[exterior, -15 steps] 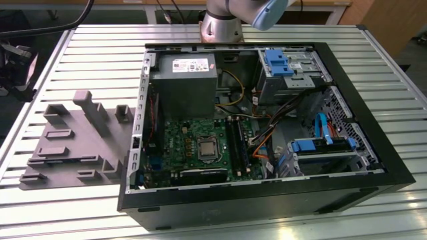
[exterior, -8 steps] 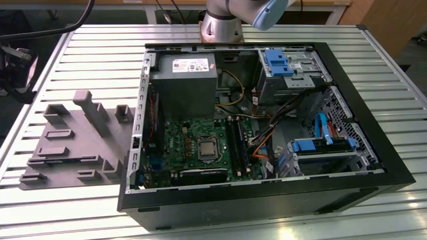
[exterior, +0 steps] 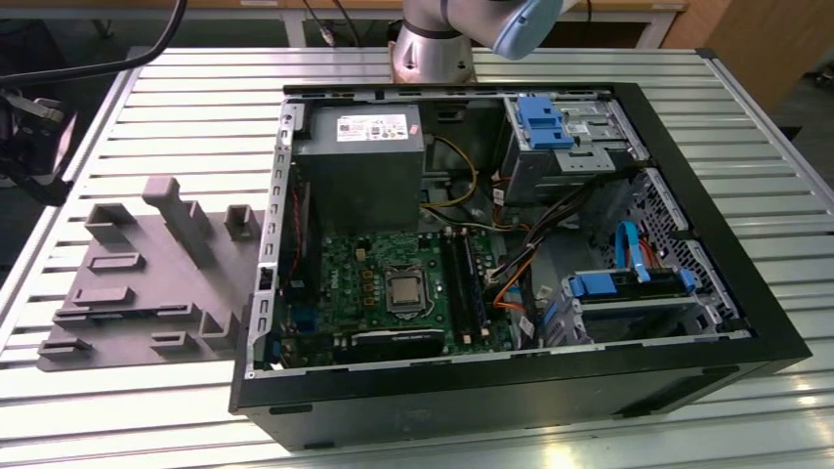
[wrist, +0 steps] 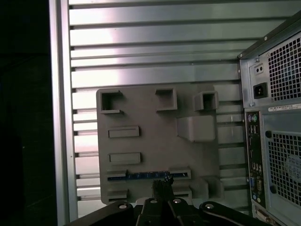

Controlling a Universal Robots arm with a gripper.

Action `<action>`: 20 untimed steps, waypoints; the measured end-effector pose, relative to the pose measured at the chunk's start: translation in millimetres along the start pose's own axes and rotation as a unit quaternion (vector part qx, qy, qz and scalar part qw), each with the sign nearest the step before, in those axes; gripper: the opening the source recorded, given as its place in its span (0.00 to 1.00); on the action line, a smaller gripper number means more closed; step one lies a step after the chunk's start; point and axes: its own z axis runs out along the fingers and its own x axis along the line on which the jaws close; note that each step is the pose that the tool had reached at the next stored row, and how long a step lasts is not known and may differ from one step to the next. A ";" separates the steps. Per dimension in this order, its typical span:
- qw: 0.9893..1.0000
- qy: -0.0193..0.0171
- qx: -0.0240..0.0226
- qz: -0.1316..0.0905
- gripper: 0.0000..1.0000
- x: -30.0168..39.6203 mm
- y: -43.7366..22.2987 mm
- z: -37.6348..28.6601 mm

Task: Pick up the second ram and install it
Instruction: 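Reach for the second ram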

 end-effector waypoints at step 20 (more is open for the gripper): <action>1.000 0.000 0.000 0.000 0.11 0.3 -1.8 9.7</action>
